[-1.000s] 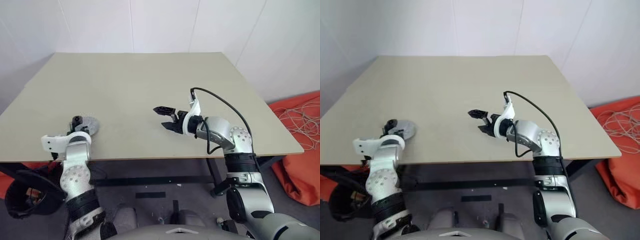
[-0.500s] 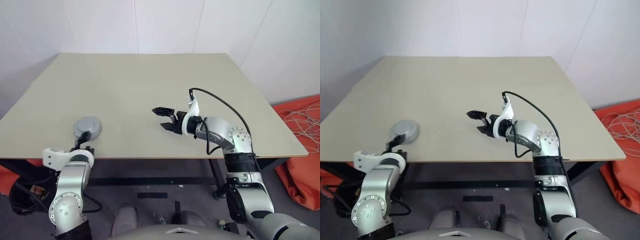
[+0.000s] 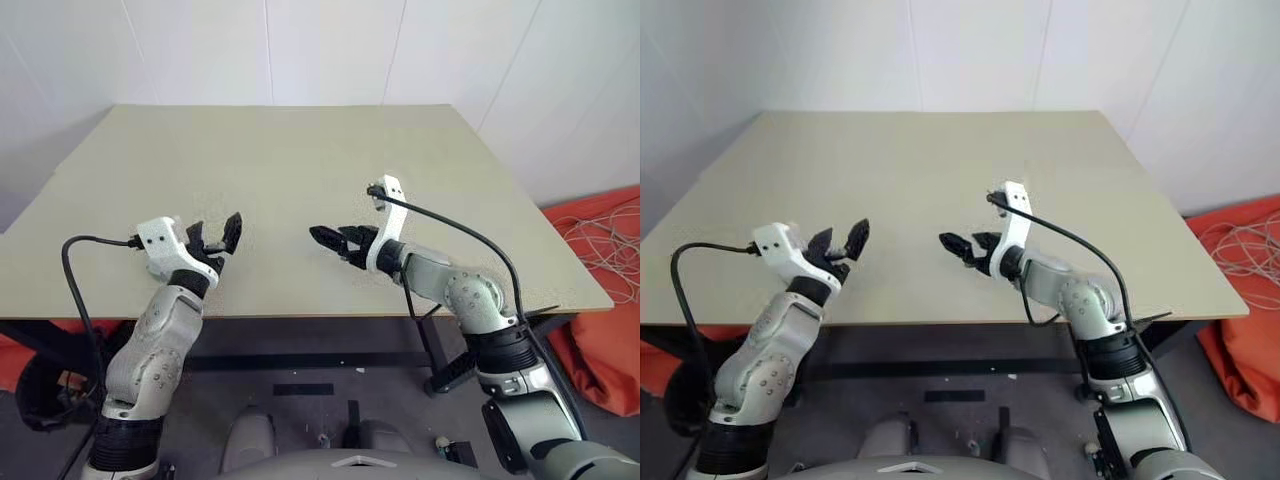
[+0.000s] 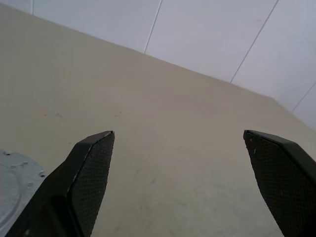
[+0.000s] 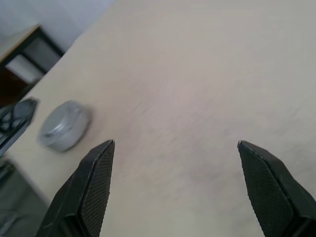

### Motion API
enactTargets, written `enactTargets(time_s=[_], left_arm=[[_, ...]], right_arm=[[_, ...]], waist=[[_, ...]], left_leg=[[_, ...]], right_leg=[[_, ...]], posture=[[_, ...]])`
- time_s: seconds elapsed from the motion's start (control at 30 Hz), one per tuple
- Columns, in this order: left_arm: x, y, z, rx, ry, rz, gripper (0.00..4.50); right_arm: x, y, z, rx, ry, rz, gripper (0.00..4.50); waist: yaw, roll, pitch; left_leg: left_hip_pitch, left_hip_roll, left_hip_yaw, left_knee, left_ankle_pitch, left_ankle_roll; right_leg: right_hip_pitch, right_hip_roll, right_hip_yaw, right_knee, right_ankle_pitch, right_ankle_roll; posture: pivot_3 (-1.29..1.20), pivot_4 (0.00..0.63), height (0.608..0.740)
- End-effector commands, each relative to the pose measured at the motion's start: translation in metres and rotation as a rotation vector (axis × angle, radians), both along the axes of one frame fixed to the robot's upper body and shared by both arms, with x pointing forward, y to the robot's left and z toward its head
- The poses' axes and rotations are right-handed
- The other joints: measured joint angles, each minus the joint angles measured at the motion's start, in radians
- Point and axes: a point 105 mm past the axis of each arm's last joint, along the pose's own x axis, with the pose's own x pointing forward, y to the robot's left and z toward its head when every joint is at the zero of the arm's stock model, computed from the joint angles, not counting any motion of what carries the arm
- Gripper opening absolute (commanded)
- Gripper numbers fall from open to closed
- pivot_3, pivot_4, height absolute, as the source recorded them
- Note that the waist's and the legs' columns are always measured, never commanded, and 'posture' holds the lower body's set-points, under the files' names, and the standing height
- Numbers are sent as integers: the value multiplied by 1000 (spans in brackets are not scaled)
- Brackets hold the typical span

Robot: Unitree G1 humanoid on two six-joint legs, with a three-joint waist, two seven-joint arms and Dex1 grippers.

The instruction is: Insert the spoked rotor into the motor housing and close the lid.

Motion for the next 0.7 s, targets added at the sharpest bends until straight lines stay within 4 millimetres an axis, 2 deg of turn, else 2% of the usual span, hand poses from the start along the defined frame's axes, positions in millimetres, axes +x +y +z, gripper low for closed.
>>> enactTargets(time_s=[0.03,0.13,0.23,0.33,0.5,0.7], left_arm=[[-4,4,2,130,-99,37,4464],[-8,6,-4,195,-129,72,4464],[-13,9,-4,205,-149,102,4464],[-17,13,-2,223,-166,127,4464],[-23,15,1,239,-168,133,4464],[-26,14,2,237,-158,140,4464]], right_arm=[[6,-26,19,-208,-369,-141,4500],[0,-38,9,-308,-505,-200,4500],[-7,-47,1,-319,-538,-217,4500],[-5,-62,-1,-315,-526,-294,4500],[-15,-55,-18,-324,-494,-224,4500],[-11,-57,-20,-285,-454,-246,4500]], waist=[[3,0,0],[-1,0,0],[-4,1,0],[-10,1,1],[-17,1,0],[-26,1,1]], left_leg=[[0,0,0,0,0,0],[1,-1,0,0,0,0],[3,-1,1,0,-1,1],[4,-1,1,0,-5,8],[6,0,1,0,-5,10],[7,0,1,0,-6,13]], right_leg=[[0,0,0,0,0,0],[1,-2,0,0,0,-1],[3,-2,1,0,-3,-5],[4,-2,3,1,-3,-6],[6,-2,5,1,-2,-7],[5,-2,6,1,-2,-8]], posture=[[0,0,740],[0,0,740],[0,0,740],[0,0,740],[0,0,740],[0,0,740]])
